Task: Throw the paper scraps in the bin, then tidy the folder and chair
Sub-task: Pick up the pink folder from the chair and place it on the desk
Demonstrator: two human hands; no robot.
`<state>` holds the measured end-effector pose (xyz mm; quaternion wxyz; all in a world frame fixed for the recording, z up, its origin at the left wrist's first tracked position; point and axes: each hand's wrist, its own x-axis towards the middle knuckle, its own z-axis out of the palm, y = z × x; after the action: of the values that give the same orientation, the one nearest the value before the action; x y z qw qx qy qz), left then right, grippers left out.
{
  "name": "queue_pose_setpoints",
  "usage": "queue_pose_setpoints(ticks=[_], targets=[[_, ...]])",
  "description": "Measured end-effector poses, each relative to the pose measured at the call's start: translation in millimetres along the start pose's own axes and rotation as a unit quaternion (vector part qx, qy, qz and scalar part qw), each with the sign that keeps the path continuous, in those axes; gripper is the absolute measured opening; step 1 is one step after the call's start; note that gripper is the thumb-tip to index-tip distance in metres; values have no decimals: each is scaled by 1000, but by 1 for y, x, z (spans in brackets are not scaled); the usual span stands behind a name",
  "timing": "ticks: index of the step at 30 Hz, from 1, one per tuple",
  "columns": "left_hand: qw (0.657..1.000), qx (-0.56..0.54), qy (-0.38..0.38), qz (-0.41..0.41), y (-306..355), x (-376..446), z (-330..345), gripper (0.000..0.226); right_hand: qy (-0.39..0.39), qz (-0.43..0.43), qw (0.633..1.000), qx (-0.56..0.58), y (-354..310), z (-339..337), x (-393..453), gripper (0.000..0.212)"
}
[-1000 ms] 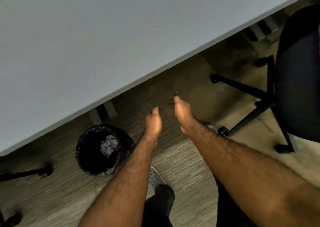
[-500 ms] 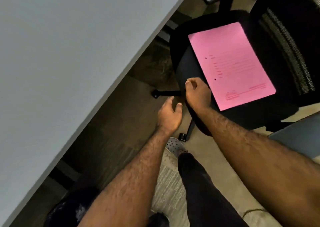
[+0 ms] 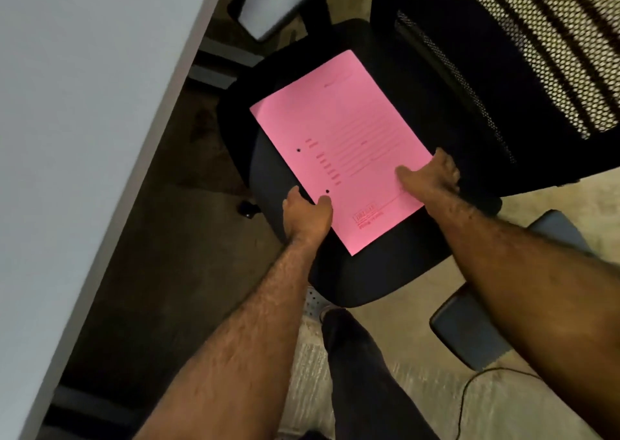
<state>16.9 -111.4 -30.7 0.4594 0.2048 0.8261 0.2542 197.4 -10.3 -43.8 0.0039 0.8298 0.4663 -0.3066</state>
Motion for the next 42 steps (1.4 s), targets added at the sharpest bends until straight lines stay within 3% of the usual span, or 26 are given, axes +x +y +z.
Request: queue_pose_setpoints(ticks=[5, 11, 17, 20, 24, 30, 42], targets=[[990, -120, -51, -54, 5, -7, 8, 42, 7, -11, 998, -58, 5, -7, 4, 74], [982, -166, -82, -23, 8, -29, 1, 40, -21, 68, 997, -21, 8, -33, -22, 54], [973, -195, -119, 12, 17, -72, -27, 37, -39, 94, 988, 114, 31, -66, -74, 42], [974, -184, -115, 70, 28, -105, -54, 35, -34, 30, 983, 178, 36, -91, -116, 29], [972, -151, -108, 142, 40, -165, -105, 31, -21, -43, 970, 237, 42, -119, -169, 43], [967, -181, -39, 176, 17, -243, -178, 30, -25, -152, 946, 286, 21, -146, -257, 53], [932, -282, 166, 153, -64, -346, -327, 28, -214, -373, 874, 225, -74, -115, -402, 38]])
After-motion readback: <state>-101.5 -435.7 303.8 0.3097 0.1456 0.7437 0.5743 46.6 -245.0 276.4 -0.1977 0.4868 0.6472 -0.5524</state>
